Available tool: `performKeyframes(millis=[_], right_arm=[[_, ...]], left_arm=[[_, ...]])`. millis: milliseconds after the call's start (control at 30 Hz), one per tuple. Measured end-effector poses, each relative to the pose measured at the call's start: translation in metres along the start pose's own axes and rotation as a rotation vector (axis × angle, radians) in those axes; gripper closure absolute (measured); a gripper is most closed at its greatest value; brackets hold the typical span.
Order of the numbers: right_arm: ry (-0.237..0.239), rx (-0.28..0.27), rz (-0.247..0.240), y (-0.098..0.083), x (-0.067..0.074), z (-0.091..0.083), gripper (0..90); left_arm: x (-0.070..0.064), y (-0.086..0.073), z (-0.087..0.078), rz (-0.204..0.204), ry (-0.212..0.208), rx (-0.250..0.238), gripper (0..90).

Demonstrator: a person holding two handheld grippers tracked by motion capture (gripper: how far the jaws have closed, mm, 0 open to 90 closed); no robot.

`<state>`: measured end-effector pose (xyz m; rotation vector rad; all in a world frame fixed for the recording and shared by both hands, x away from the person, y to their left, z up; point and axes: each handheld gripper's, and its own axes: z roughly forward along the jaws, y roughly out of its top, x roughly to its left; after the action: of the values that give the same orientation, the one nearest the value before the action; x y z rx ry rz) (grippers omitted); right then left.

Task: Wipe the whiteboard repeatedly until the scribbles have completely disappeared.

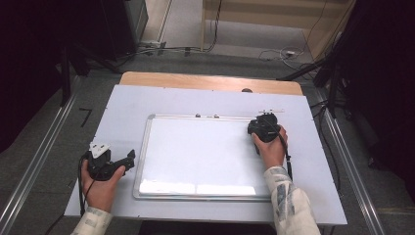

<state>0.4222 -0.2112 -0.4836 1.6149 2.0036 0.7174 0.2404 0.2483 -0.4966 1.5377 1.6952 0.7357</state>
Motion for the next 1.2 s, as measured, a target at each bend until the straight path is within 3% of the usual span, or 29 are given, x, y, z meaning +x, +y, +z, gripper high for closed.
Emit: performKeyframes(millis=[400,867,1067,1200], right_arm=[[0.004,-0.013,-0.017,-0.021,-0.001,-0.016,38.8],[0.059,-0.026,-0.094,-0.072,0.012,-0.056,38.9],[0.062,-0.025,-0.109,-0.077,0.015,-0.061,38.9],[0.083,-0.023,-0.131,-0.083,0.024,-0.066,38.9]], left_arm=[[0.0,-0.001,0.0,0.002,0.005,0.003,12.3],[-0.001,-0.001,-0.001,0.002,0.004,0.001,12.3],[-0.002,-0.001,0.0,0.004,0.003,0.002,12.4],[-0.003,0.0,0.001,0.004,0.004,0.003,12.3]])
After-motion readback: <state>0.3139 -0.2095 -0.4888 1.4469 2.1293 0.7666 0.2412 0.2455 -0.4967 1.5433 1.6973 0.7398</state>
